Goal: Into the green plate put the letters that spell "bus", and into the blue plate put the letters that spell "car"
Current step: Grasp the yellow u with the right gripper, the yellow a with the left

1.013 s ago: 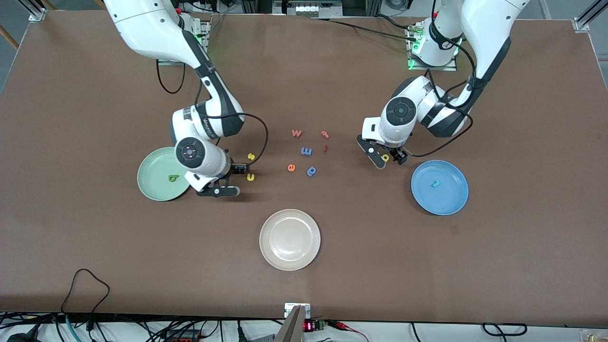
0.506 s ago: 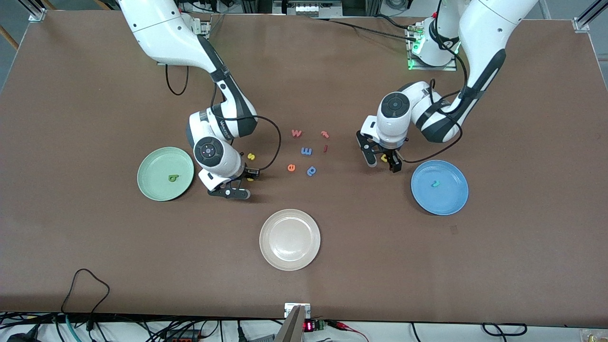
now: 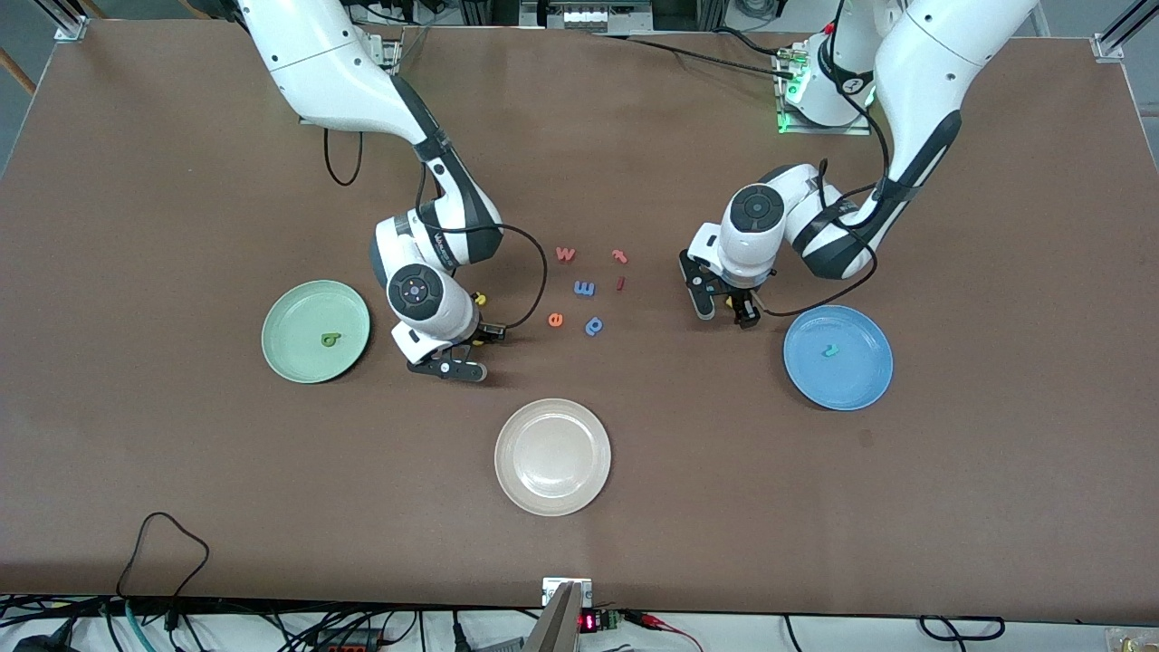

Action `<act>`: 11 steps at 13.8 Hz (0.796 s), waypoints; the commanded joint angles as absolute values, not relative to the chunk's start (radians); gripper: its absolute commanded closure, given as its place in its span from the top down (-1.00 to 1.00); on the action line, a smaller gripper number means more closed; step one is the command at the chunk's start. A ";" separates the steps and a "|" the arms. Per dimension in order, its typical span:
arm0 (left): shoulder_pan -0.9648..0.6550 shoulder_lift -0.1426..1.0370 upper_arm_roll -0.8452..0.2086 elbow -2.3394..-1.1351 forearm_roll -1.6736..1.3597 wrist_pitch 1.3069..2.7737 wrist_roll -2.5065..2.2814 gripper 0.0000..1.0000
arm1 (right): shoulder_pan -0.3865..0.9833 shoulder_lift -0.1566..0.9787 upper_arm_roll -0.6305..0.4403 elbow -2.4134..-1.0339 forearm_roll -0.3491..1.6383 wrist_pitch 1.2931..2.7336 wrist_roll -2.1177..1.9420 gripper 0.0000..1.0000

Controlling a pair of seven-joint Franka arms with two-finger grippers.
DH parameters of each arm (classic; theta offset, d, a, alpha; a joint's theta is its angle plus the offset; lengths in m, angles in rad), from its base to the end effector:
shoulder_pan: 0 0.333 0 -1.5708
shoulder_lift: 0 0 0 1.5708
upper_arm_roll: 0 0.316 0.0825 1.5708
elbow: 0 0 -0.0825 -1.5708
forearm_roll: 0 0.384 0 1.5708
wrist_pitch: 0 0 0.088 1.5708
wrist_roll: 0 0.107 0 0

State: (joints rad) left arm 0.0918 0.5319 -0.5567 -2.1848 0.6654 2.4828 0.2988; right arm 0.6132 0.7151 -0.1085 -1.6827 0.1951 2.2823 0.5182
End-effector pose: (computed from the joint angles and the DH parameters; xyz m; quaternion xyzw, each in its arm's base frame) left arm 0.4763 -0.2549 0.1663 -0.8028 0.5928 0.0378 0.0509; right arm 0.5776 0.3317 0.1767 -0.9960 0.0632 0.0637 0.0032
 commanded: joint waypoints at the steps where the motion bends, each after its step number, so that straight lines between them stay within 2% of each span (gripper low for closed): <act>1: 0.115 0.538 -0.569 -2.189 0.693 2.497 0.310 -0.06 | 0.626 0.733 -0.115 -1.661 0.201 2.279 0.525 -0.10; 3: 0.127 0.538 -0.571 -2.194 0.693 2.497 0.310 -0.32 | 0.626 0.745 -0.117 -1.660 0.201 2.281 0.523 -0.23; 5: 0.130 0.537 -0.571 -2.198 0.693 2.497 0.310 -0.51 | 0.618 0.746 -0.118 -1.660 0.201 2.281 0.520 -0.24; 6: 0.135 0.537 -0.571 -2.198 0.693 2.497 0.310 -0.54 | 0.615 0.746 -0.118 -1.658 0.201 2.281 0.519 -0.26; 7: 0.135 0.532 -0.572 -2.197 0.693 2.496 0.308 -0.54 | 0.615 0.746 -0.118 -1.658 0.199 2.281 0.518 -0.36; 9: 0.143 0.509 -0.575 -2.184 0.693 2.485 0.310 -0.54 | 0.618 0.746 -0.120 -1.658 0.195 2.281 0.518 -0.59; 11: 0.152 0.456 -0.577 -2.174 0.692 2.426 0.310 -0.54 | 0.621 0.746 -0.118 -1.658 0.193 2.290 0.518 -0.91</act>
State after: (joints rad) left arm 0.1254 0.5157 -0.5655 -2.1779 0.6659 2.4822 0.3000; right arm 0.6161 0.7166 -0.1133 -1.6802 0.1948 2.2801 0.5182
